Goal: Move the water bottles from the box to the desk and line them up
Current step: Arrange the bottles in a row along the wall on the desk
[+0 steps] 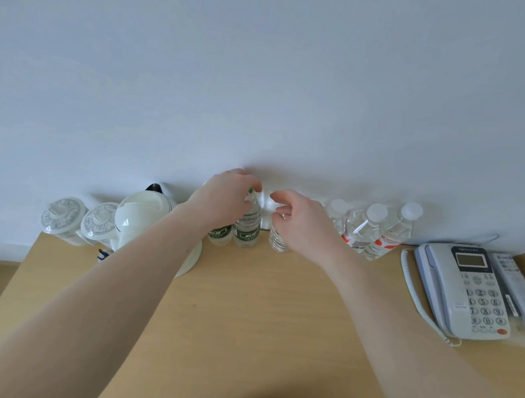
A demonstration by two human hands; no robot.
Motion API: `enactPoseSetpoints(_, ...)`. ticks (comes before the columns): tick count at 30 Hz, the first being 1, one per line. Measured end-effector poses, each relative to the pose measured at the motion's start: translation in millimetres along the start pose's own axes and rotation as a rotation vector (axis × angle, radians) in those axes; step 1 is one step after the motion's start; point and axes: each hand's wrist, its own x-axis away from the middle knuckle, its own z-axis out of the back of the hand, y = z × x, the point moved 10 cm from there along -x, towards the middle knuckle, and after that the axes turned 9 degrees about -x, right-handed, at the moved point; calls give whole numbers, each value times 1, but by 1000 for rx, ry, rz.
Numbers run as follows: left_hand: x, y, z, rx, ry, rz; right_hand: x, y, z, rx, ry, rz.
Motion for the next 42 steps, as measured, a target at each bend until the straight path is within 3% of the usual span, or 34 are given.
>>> enactPoseSetpoints(42, -4, 3, 1, -64, -22, -47, 12, 22, -7, -13, -30, -15)
